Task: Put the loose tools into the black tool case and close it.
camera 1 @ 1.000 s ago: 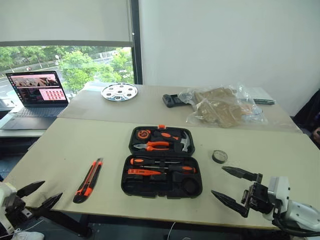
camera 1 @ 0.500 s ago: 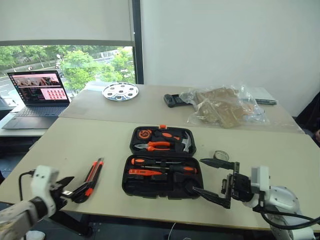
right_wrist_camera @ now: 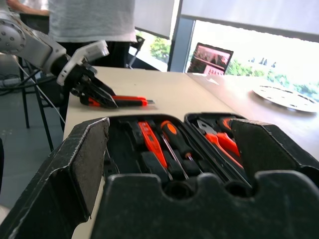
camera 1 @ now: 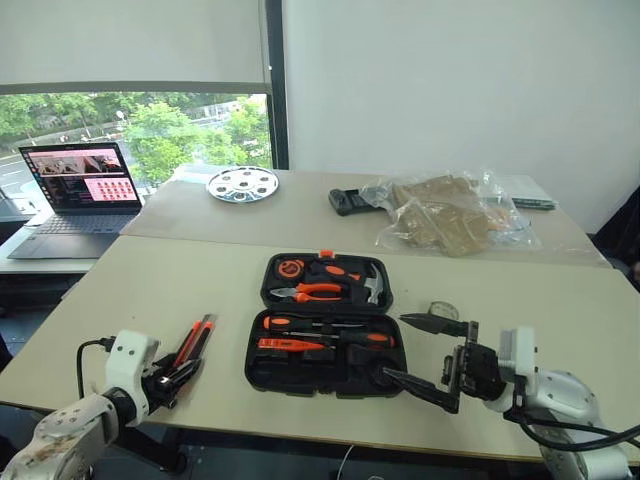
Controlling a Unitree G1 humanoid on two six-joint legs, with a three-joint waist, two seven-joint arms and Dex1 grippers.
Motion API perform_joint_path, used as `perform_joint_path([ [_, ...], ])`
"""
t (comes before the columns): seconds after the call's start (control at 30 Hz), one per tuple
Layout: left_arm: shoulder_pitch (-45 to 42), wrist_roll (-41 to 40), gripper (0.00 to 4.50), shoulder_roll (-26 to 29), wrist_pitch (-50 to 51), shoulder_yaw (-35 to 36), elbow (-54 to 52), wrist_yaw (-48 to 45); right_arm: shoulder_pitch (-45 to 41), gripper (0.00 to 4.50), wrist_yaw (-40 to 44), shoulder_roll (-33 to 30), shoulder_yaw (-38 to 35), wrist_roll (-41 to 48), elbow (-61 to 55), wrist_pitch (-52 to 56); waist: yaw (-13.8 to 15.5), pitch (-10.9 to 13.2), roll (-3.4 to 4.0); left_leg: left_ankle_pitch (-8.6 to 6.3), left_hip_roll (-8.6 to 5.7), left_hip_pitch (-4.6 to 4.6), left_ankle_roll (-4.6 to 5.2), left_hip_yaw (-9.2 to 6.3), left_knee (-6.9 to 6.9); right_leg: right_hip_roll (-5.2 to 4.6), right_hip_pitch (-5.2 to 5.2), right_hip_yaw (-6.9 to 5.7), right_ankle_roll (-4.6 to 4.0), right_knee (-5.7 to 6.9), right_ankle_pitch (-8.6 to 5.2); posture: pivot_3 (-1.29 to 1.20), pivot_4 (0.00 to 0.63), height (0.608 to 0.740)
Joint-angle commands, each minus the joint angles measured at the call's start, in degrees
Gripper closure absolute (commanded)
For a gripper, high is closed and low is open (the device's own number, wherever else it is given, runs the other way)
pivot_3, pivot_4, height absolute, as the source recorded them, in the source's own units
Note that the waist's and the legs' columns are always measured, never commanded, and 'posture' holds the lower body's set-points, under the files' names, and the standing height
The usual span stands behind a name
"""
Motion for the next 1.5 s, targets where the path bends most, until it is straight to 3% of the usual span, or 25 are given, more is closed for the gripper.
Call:
perform_joint_path([
  [0.03,-3.34,-4.32,2.77,5.43,-11.18,0.38,1.57,-21.15,1.69,0.0,-0.15,-1.07,-2.99,1.09,-2.11,-0.36,-0.01,0.0,-0.03,0.0,0.0,-0.05,0.0,0.0,0.01,0.0,-0.04,-0.02,0.0,0.0,0.0,0.0,0.15,0.74],
  [0.1,-9.65,-6.6,2.77,9.91,-11.08,-3.38,3.5,-32.06,3.11,0.0,0.41,-1.45,-4.02,0.99,-1.5,-0.85,0.52,0.02,-0.06,0.02,-0.01,-0.27,-0.03,-0.01,0.07,0.01,-0.17,-0.22,-0.03,0.01,-0.01,0.0,0.15,0.74],
  [0.23,-23.77,0.98,2.77,13.71,-14.29,-18.36,6.97,-42.97,4.81,0.0,0.39,-1.65,-5.66,0.45,-0.21,-1.58,1.29,-0.03,0.15,0.08,-0.18,-0.45,-0.09,0.02,0.14,0.24,-0.32,-0.52,0.01,0.05,0.01,0.0,0.15,0.74],
  [0.4,-39.0,12.33,2.77,8.45,-15.34,-33.45,12.37,-43.06,8.41,0.0,-1.04,-0.83,-7.19,0.1,-2.49,-2.05,0.73,-0.02,0.14,0.07,-0.14,-0.38,-0.02,0.03,0.19,0.66,-0.15,-0.27,0.15,-0.02,-0.02,0.0,0.15,0.74],
  [0.5,-42.08,16.73,2.77,6.62,-17.55,-37.97,14.93,-43.55,9.96,0.0,-1.9,-0.48,-7.62,-0.06,-3.78,-2.19,0.16,-0.01,0.12,0.07,-0.14,-0.4,-0.02,0.01,0.22,0.72,-0.17,-0.27,0.16,-0.02,-0.04,0.0,0.15,0.74],
  [0.7,-44.33,20.33,2.77,2.84,-19.72,-42.0,17.99,-42.92,12.3,0.0,-3.4,0.1,-8.22,-0.61,-5.26,-2.87,-0.05,-0.01,0.11,0.06,-0.13,-0.35,-0.02,-0.02,0.19,0.72,-0.18,-0.2,0.23,0.01,-0.1,0.0,0.15,0.74],
  [0.97,-44.97,24.21,2.77,1.96,-18.57,-44.53,18.28,-42.68,12.92,0.0,-4.97,0.22,-8.92,-0.92,-5.68,-3.25,0.3,-0.01,0.11,-0.07,-0.12,-0.36,0.21,-0.16,0.56,0.62,0.07,-0.13,0.52,0.0,-0.24,0.0,0.15,0.74],
  [1.23,-44.57,24.14,2.77,-3.03,-15.37,-43.8,17.86,-38.36,13.04,0.0,-5.35,0.76,-8.34,-1.56,-5.4,-3.89,1.68,-0.05,0.18,-0.22,-0.23,-0.39,0.48,-0.3,0.82,0.66,0.21,0.24,0.57,0.03,-0.2,0.0,0.15,0.74],
  [1.5,-44.14,23.65,2.77,-4.32,-16.17,-44.48,17.4,-39.15,13.66,0.0,-5.67,1.63,-7.51,-2.05,-5.59,-3.99,1.68,-0.05,0.18,-0.48,-0.53,-0.46,0.95,-0.36,1.2,0.63,0.3,0.87,0.91,0.03,-0.03,0.0,0.15,0.74],
])
